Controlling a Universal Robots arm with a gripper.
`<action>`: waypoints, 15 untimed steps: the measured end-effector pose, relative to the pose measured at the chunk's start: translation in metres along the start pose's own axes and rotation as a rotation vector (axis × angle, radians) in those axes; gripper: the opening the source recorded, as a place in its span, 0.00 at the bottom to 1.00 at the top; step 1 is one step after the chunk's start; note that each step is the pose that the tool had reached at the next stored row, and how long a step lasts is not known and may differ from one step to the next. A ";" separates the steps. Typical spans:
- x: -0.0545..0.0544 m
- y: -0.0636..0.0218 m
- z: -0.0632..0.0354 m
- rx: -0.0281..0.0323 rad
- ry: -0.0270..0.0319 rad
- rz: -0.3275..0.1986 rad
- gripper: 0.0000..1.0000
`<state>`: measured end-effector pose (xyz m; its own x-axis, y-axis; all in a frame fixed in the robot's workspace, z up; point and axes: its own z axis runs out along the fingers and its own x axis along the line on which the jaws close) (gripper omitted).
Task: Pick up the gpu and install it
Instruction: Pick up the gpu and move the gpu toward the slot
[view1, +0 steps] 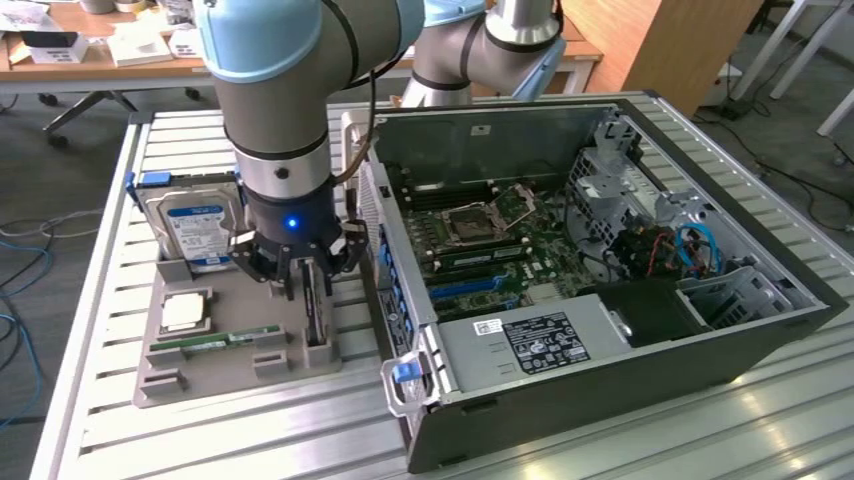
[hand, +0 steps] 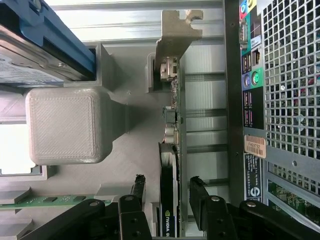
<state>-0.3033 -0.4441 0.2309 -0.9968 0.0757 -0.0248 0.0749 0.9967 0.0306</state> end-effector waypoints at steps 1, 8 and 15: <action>0.000 0.0000 0.0000 0.0000 0.0000 0.000 0.49; 0.000 0.0000 0.0000 0.0000 0.0000 0.000 0.40; -0.001 0.0001 0.0002 -0.0003 -0.0002 0.000 0.40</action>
<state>-0.3028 -0.4440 0.2307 -0.9968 0.0758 -0.0250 0.0750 0.9967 0.0309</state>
